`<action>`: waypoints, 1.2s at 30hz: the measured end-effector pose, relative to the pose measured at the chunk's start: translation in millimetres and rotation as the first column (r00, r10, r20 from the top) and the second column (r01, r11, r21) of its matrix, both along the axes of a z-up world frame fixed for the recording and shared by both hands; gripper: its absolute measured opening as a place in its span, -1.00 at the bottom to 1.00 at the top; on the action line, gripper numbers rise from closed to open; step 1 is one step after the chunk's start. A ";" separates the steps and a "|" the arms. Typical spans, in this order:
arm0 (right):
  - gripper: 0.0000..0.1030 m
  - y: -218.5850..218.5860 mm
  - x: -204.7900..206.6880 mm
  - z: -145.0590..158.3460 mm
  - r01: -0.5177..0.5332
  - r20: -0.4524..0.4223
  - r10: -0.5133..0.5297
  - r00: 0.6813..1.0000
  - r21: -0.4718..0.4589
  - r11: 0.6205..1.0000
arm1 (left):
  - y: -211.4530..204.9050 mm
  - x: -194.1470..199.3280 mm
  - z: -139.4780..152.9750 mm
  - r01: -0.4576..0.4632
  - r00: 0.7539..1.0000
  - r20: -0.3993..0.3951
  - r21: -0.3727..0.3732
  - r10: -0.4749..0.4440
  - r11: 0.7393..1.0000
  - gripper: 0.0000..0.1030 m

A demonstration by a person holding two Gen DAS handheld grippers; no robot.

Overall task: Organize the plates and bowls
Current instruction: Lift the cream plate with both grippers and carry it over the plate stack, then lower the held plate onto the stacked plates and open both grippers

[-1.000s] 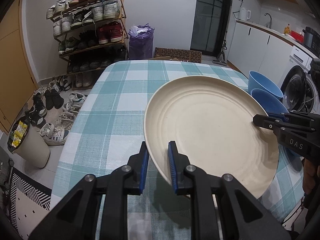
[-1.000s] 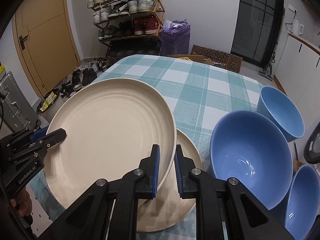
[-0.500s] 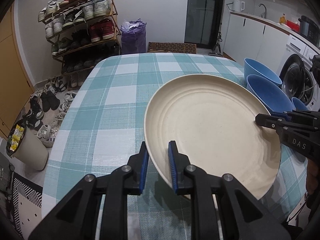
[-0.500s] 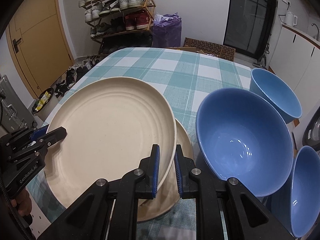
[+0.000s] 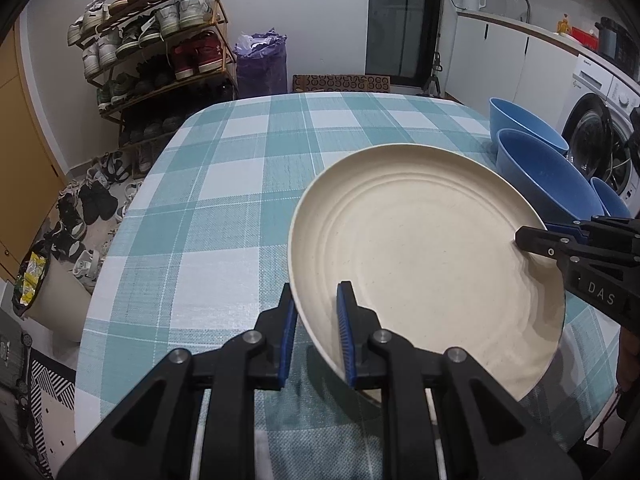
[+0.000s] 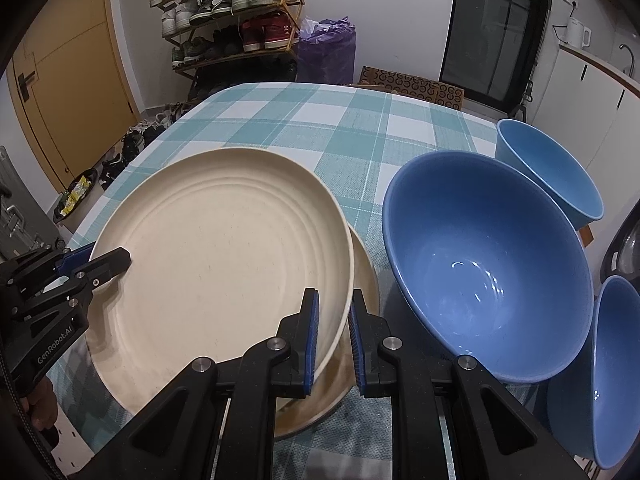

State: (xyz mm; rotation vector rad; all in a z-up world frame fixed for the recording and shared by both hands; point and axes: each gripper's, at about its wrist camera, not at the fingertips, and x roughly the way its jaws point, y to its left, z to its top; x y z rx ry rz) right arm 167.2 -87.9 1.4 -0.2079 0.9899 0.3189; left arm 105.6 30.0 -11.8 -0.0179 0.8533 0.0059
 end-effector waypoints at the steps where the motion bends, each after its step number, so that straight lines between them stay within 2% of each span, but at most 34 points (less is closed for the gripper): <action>1: -0.71 -0.5 0.2 -1.0 0.003 0.000 -0.003 1.000 -0.003 1.000 | -0.7 0.5 -0.6 0.003 1.000 -0.001 0.003 -0.003 1.000 -0.65; 18: -0.70 -3.2 0.1 -10.7 0.030 0.009 -0.029 1.000 -0.064 0.998 | -13.6 11.0 -13.3 0.025 0.999 -0.022 0.038 -0.025 0.999 -0.63; 36: -0.65 3.7 -3.5 -23.6 0.032 0.039 -0.027 0.999 -0.155 0.987 | -27.7 8.8 -20.5 0.041 0.999 -0.014 0.144 -0.039 0.989 -0.59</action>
